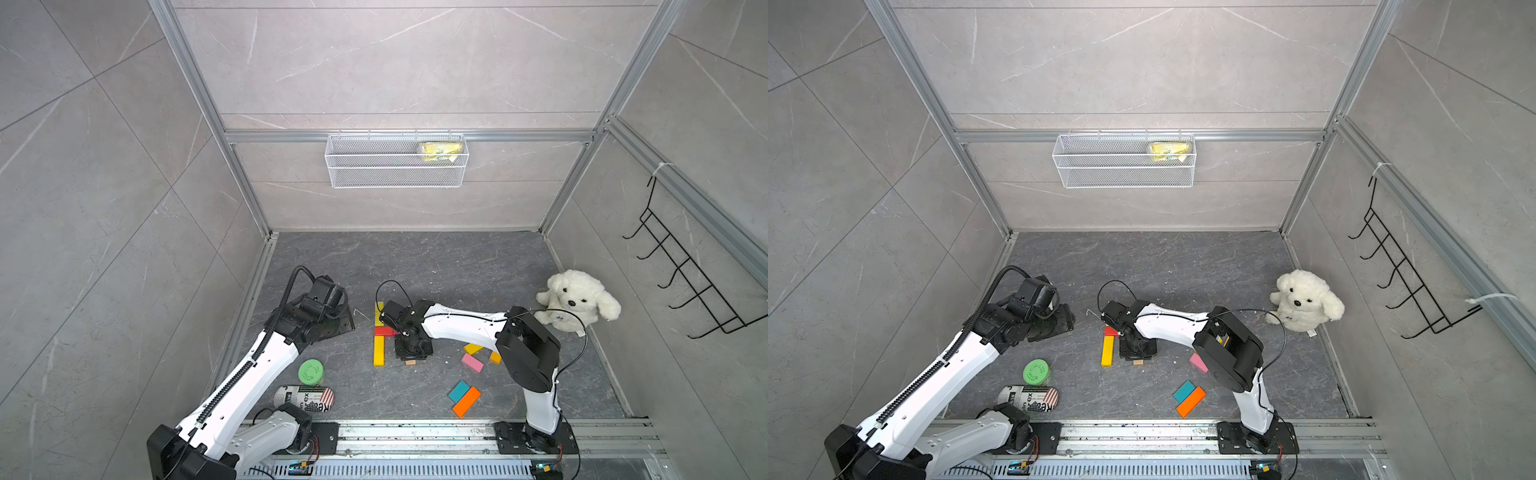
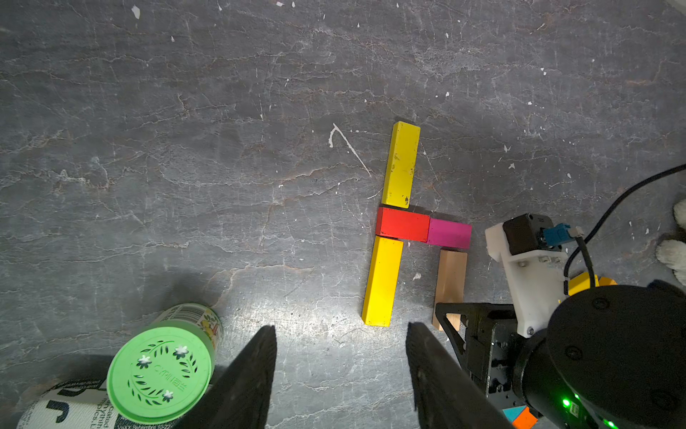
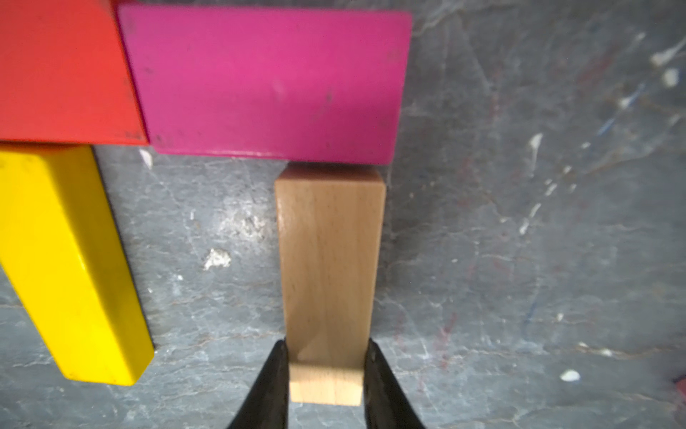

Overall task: Assemble the letter h with building blocks
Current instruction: Assemble the building block at the center of the board.

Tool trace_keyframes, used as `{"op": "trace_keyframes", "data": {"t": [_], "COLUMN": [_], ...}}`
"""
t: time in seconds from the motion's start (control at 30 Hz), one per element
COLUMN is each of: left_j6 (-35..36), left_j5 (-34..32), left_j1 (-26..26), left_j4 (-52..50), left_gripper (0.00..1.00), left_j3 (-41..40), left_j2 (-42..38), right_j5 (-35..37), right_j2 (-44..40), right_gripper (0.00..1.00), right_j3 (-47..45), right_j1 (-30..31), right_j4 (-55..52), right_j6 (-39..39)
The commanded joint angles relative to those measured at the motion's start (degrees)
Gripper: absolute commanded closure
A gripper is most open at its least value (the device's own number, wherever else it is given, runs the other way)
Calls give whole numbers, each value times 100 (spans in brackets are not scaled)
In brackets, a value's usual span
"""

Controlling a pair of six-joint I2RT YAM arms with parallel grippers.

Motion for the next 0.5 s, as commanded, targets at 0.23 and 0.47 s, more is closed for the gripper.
{"op": "trace_keyframes", "data": {"t": [0.23,0.47], "left_j6": [142,157], "left_j5": [48,56], "left_j1": [39,40], "left_j4": [71,80], "left_gripper": [39,39], "left_j3": [-80,-106], "left_j2": [-153,-167], "right_j5": [162,144], "right_j2": [105,220], "right_gripper": [71,71], "right_j3": [130,351], "right_j1": [-3,-9], "right_j4": [-155,-244], "right_j6": [171,110]}}
